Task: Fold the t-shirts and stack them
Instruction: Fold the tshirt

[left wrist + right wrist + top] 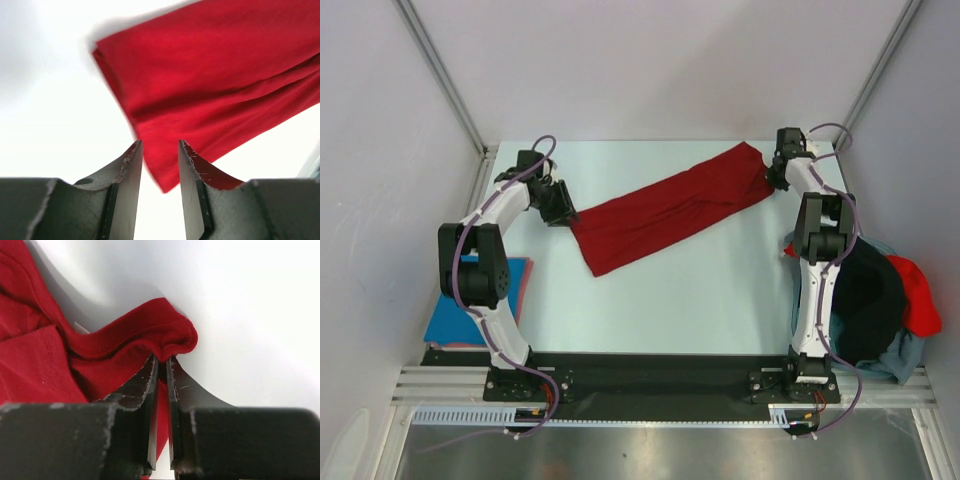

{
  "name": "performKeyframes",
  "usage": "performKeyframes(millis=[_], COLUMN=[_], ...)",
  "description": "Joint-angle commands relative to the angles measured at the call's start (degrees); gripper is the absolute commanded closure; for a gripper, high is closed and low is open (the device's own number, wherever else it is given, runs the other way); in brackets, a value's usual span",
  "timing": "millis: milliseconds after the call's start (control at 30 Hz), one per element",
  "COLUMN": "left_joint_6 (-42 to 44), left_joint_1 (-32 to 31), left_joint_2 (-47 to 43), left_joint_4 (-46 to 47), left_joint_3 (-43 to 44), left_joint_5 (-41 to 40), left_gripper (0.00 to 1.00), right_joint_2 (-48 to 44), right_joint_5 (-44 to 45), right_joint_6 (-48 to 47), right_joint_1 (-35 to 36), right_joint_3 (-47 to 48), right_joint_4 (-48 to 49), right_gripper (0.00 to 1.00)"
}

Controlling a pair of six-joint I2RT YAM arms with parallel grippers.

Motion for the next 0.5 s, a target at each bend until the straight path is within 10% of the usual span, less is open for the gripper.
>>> performKeyframes(millis=[0,200,467], left_joint_6=[2.0,2.2,2.0], left_joint_1=[0.2,0.1,-0.4], left_joint_2=[-2.5,-6.6,-10.0], left_joint_4=[-1.2,-0.9,-0.5], left_joint_3=[-1.7,-7.6,-9.5], left_joint_5=[0.2,0.7,0.7], left_gripper=[0.60,0.59,0.59], right_joint_2=[4.6,8.2,-1.2], right_joint_5=[1.8,-1.8,-1.7], right_joint_6=[-5.4,-6.6,-3.0], right_joint_1=[-0.4,-1.3,-1.3], right_joint_3=[9.1,18.2,14.3], right_joint_4=[0.7,-1.8,-15.2], right_gripper=[0.90,0.83,0.45])
